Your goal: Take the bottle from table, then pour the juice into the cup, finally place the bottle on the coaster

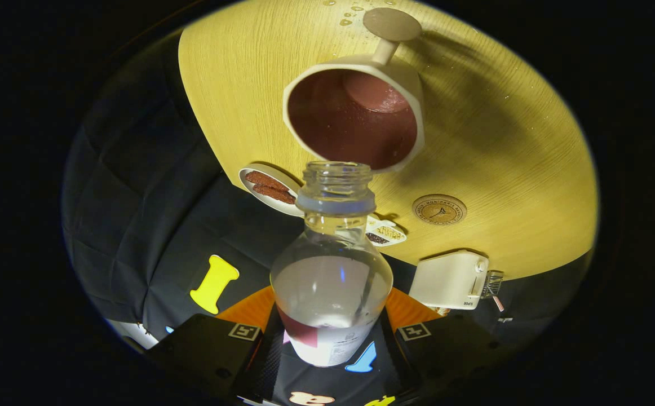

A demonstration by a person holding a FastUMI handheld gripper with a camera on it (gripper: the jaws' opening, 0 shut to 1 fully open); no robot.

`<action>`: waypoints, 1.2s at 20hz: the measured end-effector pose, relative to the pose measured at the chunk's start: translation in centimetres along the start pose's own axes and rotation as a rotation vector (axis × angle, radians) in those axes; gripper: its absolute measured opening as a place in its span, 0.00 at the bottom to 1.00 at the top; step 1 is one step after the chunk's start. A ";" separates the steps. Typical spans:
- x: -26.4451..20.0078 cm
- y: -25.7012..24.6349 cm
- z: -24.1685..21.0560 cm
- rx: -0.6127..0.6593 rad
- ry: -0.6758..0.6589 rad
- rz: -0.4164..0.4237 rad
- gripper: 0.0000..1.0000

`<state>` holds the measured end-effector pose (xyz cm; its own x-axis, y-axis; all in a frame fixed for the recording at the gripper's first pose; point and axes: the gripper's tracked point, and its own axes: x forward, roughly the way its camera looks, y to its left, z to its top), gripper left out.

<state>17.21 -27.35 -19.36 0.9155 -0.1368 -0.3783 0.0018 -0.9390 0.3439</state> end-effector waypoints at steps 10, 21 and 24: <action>-0.4 -0.9 -0.4 -0.253 -0.068 0.100 0.73; -3.9 -2.7 -3.4 -0.995 -0.085 0.266 0.73; -4.6 -4.5 -5.6 -1.285 -0.056 0.249 0.72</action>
<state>15.26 -20.77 -14.39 0.9292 -0.3040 -0.2100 0.2442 0.0788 0.9665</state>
